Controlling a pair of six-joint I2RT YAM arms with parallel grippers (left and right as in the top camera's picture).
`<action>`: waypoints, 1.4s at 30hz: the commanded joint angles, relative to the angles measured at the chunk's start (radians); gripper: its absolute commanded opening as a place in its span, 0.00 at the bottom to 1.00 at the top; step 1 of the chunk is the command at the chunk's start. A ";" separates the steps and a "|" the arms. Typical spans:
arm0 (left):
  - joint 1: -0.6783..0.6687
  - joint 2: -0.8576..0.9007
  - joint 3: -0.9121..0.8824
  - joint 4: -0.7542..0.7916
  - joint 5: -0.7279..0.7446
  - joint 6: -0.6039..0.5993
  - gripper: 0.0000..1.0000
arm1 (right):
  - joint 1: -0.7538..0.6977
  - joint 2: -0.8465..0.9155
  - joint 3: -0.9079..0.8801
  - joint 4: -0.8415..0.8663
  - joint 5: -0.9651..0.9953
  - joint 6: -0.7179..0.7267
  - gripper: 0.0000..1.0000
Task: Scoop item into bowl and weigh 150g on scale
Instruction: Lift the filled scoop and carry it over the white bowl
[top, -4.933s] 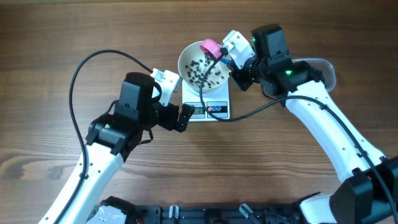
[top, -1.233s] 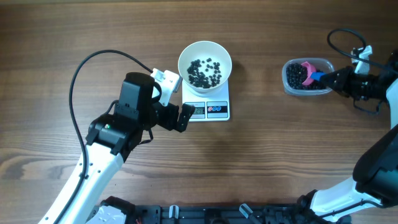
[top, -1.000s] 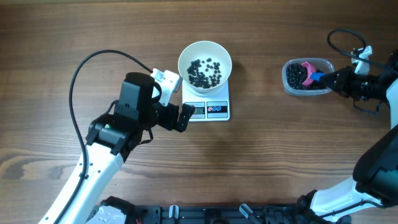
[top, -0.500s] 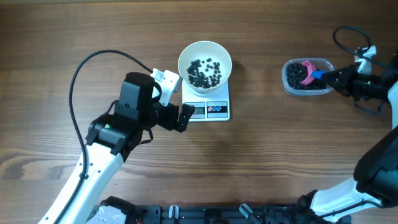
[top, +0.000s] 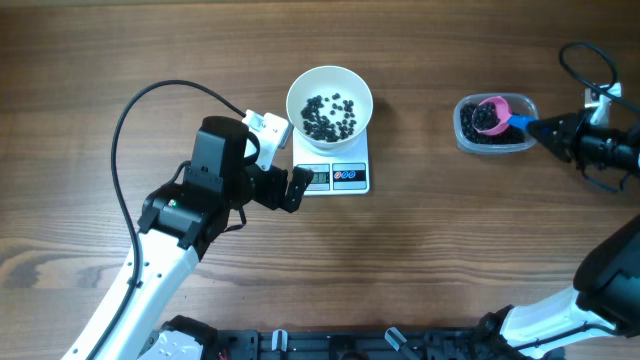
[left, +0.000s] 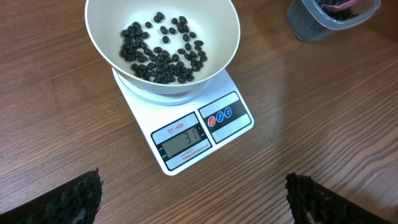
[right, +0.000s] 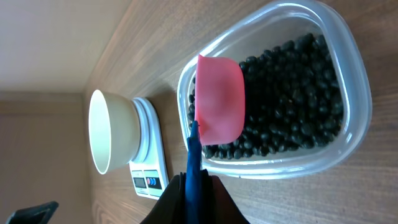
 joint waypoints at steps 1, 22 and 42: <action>-0.003 0.003 0.013 0.000 -0.006 0.020 1.00 | -0.037 0.015 -0.003 -0.027 -0.066 0.003 0.04; -0.003 0.003 0.013 0.000 -0.006 0.020 1.00 | -0.078 0.015 -0.003 -0.145 -0.476 0.078 0.04; -0.003 0.003 0.013 0.000 -0.006 0.020 1.00 | 0.561 0.015 -0.003 0.365 -0.440 0.362 0.04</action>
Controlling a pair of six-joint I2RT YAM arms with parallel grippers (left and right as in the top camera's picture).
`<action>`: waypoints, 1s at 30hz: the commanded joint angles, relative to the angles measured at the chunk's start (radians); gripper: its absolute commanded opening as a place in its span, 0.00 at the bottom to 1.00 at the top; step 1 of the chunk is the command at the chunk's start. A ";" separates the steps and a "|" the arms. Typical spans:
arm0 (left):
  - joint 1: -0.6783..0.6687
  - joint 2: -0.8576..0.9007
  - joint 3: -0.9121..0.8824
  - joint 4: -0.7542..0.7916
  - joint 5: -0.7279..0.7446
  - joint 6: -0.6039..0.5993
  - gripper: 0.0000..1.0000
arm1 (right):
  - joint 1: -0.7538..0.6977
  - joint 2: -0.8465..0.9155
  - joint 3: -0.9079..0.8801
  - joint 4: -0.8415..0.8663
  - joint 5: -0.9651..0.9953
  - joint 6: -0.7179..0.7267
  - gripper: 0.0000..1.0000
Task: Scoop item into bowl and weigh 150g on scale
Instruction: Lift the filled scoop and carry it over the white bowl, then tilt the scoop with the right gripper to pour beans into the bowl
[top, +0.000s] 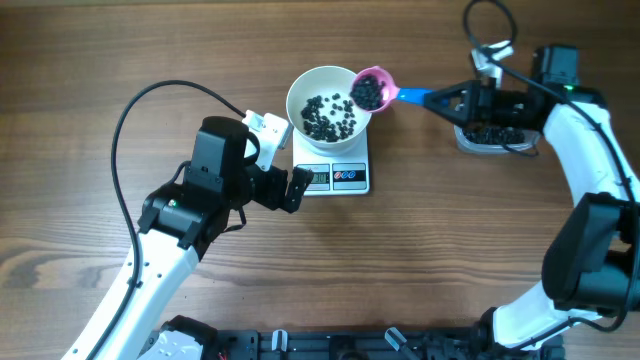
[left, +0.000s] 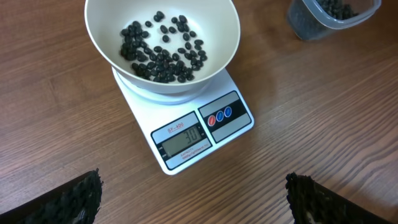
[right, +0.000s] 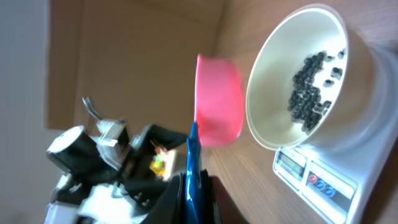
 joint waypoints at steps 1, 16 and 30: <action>-0.003 0.003 0.013 0.002 -0.006 0.020 1.00 | 0.103 0.015 0.006 0.174 0.044 0.173 0.04; -0.003 0.003 0.013 0.002 -0.006 0.020 1.00 | 0.212 0.014 0.006 0.442 0.377 0.154 0.04; -0.003 0.003 0.013 0.002 -0.006 0.020 1.00 | 0.296 -0.019 0.006 0.298 0.755 -0.170 0.04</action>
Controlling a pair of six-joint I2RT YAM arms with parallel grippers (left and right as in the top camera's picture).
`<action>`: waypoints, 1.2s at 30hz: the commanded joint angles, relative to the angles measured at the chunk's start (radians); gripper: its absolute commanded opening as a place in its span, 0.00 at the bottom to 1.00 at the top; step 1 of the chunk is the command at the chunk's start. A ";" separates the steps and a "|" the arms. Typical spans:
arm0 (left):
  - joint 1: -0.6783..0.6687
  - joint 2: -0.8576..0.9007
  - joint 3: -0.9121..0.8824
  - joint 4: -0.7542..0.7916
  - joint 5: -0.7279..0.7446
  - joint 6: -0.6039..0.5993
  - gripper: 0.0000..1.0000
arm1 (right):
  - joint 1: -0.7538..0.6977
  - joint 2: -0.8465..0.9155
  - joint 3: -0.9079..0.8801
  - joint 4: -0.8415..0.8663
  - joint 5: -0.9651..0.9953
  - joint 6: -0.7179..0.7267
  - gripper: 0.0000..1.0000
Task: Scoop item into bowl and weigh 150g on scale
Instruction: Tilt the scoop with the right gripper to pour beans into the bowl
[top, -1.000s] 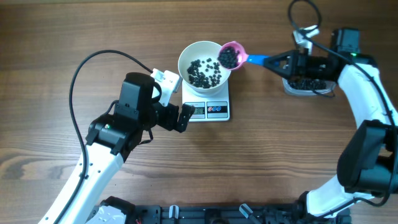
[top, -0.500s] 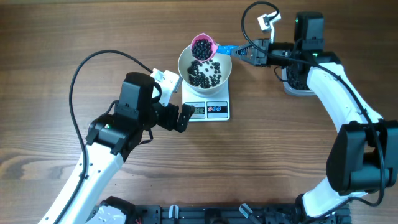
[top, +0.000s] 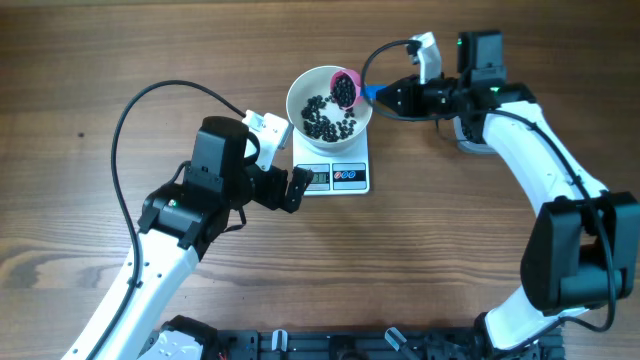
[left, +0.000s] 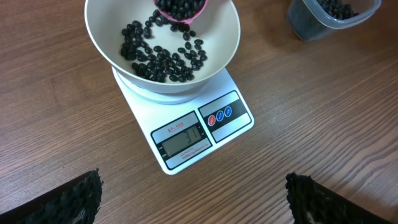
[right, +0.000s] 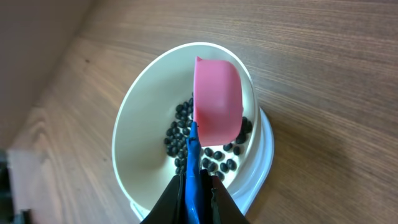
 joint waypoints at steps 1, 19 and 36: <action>-0.003 0.003 0.013 0.003 -0.006 0.020 1.00 | 0.027 -0.038 0.012 0.010 0.111 -0.040 0.04; -0.003 0.003 0.013 0.002 -0.006 0.020 1.00 | 0.185 -0.127 0.012 -0.042 0.427 -0.381 0.04; -0.003 0.003 0.013 0.003 -0.006 0.020 1.00 | 0.278 -0.292 0.012 -0.063 0.430 -0.196 0.04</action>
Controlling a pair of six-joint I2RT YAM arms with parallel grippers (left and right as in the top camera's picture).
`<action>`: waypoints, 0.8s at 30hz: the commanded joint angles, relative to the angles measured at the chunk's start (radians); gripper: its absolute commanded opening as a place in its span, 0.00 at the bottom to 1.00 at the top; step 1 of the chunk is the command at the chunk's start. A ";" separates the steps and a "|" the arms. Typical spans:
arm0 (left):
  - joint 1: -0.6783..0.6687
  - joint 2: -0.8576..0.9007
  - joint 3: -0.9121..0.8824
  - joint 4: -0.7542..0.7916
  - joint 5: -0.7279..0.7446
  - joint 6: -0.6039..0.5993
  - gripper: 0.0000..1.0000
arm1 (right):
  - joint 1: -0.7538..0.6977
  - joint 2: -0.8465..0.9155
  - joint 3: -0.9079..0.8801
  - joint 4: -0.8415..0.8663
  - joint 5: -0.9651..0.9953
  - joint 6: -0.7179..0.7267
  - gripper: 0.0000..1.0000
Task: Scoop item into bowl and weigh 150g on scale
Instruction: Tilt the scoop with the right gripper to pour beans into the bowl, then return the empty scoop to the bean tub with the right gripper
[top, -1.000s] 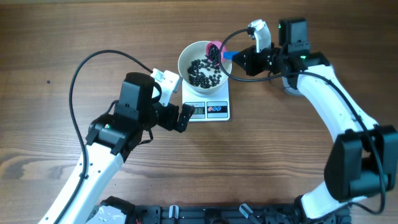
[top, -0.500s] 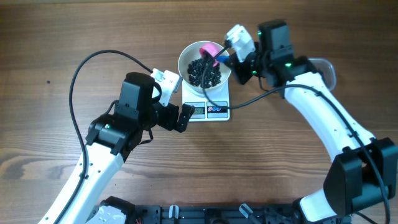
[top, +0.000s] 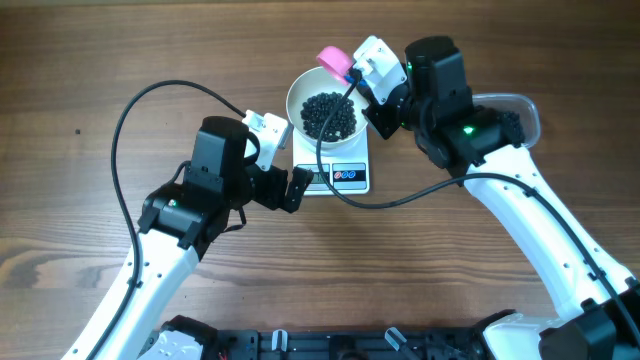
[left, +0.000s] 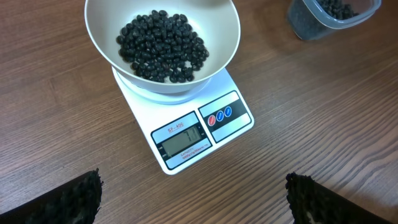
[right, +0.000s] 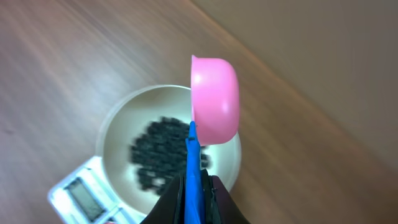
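A white bowl (top: 329, 100) holding a heap of black beans (left: 163, 53) stands on a white digital scale (top: 334, 176). My right gripper (right: 197, 186) is shut on the blue handle of a pink scoop (right: 214, 107), tipped on its side over the bowl's far rim (top: 333, 60). The scale's display (left: 183, 140) is lit. My left gripper (left: 193, 196) hangs open above the table just in front of the scale, nothing between its fingers. The clear tub of beans (left: 333, 15) sits to the right, partly hidden overhead by my right arm.
A black cable (top: 150, 110) loops across the table's left part. My right arm's cable (top: 335, 150) hangs over the scale. My left arm (top: 190, 215) lies left of the scale.
The scoop, then tilted full inside the bowl, is now tipped on its side at the far rim. The bean heap in the bowl has grown. My right arm has swung over the scale's right.
The scoop first sat in the bean tub at the right. Then my right gripper held it full of beans beside the bowl's rim, then tilted inside the bowl. Now the bowl holds a bigger heap. My left arm stayed still throughout.
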 joint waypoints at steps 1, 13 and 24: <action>-0.003 0.003 0.013 0.003 -0.006 0.020 1.00 | -0.038 -0.008 0.012 -0.004 -0.102 0.214 0.04; -0.003 0.003 0.013 0.003 -0.006 0.020 1.00 | -0.901 -0.011 0.012 -0.270 -0.446 0.263 0.04; -0.003 0.003 0.013 0.002 -0.006 0.020 1.00 | -0.779 0.113 0.012 -0.368 -0.022 0.037 0.04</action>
